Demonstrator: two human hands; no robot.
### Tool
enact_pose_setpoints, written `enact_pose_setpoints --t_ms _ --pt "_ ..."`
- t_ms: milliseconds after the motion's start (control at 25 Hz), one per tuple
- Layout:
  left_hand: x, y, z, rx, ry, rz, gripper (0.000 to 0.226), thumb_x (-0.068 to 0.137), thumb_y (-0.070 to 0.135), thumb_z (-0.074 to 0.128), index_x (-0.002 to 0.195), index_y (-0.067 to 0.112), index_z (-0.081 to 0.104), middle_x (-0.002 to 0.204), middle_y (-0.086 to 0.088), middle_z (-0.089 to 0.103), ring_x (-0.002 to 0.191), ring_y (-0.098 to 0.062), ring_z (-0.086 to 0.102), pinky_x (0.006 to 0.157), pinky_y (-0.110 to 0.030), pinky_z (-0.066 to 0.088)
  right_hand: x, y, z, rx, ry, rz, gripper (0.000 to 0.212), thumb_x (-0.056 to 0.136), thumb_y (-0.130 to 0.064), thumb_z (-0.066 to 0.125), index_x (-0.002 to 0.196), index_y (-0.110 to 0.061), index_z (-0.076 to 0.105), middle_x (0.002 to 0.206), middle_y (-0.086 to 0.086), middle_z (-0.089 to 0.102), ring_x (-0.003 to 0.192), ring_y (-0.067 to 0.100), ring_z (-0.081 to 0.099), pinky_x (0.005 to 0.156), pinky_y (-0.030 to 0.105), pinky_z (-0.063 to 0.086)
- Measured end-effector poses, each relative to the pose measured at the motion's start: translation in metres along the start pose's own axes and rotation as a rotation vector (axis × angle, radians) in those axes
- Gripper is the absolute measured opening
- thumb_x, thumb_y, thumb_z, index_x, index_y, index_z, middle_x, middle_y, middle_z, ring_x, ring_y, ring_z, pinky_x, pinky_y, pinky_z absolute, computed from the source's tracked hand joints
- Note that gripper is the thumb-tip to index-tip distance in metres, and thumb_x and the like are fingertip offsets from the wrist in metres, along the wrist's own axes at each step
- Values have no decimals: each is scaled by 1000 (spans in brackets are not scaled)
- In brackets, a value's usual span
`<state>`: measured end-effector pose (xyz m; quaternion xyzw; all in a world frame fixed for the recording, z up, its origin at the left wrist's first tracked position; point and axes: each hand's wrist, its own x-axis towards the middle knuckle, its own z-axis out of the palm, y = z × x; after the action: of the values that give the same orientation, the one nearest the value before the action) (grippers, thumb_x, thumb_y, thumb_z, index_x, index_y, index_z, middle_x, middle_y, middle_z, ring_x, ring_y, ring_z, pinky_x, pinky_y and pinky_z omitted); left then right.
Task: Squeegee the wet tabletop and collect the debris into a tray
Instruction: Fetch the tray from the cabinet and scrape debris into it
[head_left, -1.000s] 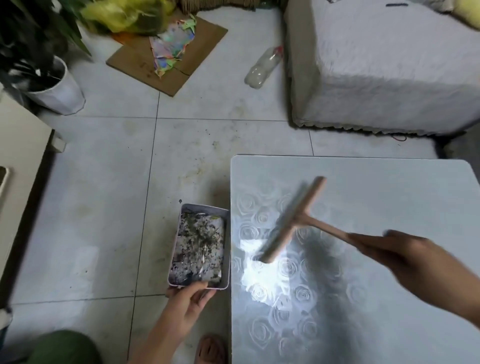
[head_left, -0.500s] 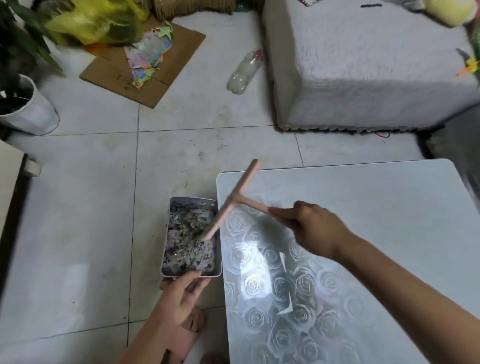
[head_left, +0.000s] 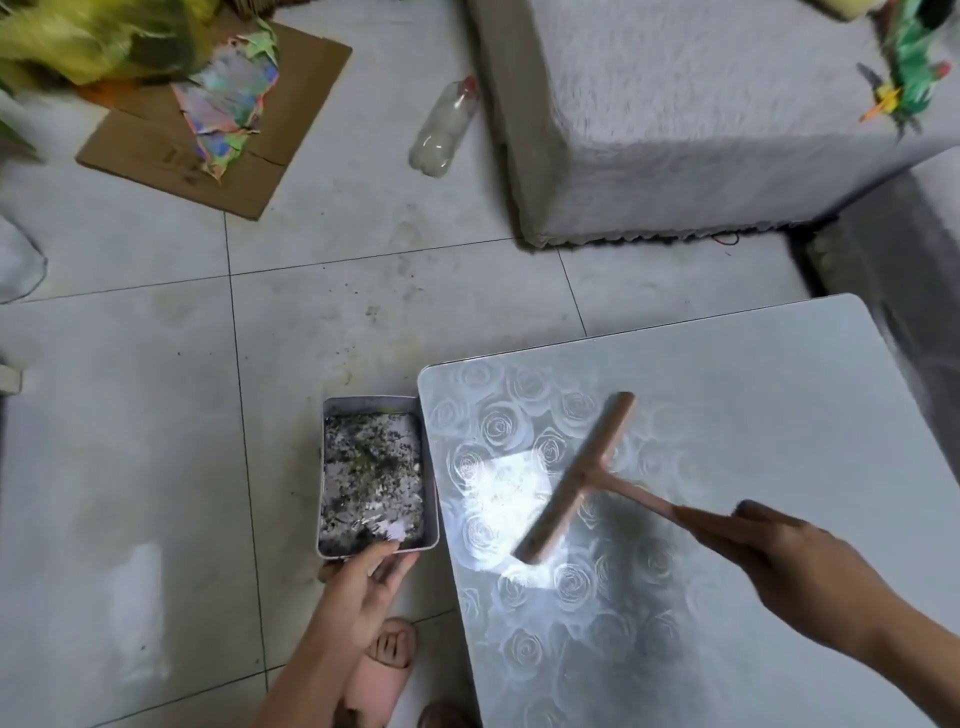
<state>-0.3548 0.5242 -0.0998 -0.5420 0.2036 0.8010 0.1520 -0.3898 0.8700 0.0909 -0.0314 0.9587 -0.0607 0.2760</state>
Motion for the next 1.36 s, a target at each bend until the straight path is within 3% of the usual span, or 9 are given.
enact_pose_setpoints --t_ms 320,400,520,680,880,960,1080,1200,1360 --pt "-5 -18 -15 97 -71 5 27 94 -10 40 96 8 59 74 7 73 76 -7 70 78 -31 59 46 -139 49 282 140 -92 52 97 -24 40 138 -53 33 86 -9 38 81 24 58 63 30 40" --pt "-13 -20 -23 209 -133 -8 28 96 -7 39 109 6 60 81 19 73 88 1 67 92 -26 53 -2 -128 62 424 135 -19 52 97 -25 44 138 -56 31 83 -11 39 75 16 56 64 28 43" --pt "-23 -29 -29 133 -79 -27 51 92 -12 40 71 16 77 78 7 74 84 -11 67 78 -34 58 -90 -83 83 490 134 107 60 91 -11 59 135 -48 40 86 -12 50 73 8 57 73 15 44" --pt "-36 -48 -39 43 21 -43 34 92 -12 40 83 8 66 76 -3 74 92 -19 61 70 -41 57 -182 -41 116 312 180 222 64 66 5 67 120 -30 61 71 -18 46 64 -5 50 63 3 41" --pt "-53 -73 -58 142 15 -27 56 94 -8 40 53 9 74 71 -4 74 93 -19 59 75 -35 54 -159 -47 132 327 124 236 80 85 -3 62 136 -56 30 80 -6 50 67 20 57 59 28 47" --pt "-54 -82 -70 104 59 -39 43 94 -7 42 67 3 74 76 -8 73 94 -22 59 74 -36 55 -116 -73 125 396 109 118 80 89 -8 47 140 -60 15 86 -2 44 76 26 55 65 33 46" --pt "-60 -85 -77 58 43 -16 24 94 -8 41 91 8 59 91 -11 67 93 -22 62 83 -35 58 -81 -94 108 402 139 60 66 92 -13 44 142 -51 26 86 2 43 82 32 56 67 35 45" --pt "-69 -96 -81 83 71 4 22 93 -9 43 93 7 58 99 -10 63 97 -23 60 83 -37 57 -145 -57 116 338 208 81 55 95 -23 46 132 -59 28 78 -7 45 74 23 56 62 36 45" --pt "-85 -109 -95 288 1 16 25 97 -9 36 112 3 52 95 -6 63 90 -17 60 76 -20 56 -223 -25 146 221 -30 214 57 97 -34 39 128 -74 12 79 -7 45 76 18 58 64 30 48"
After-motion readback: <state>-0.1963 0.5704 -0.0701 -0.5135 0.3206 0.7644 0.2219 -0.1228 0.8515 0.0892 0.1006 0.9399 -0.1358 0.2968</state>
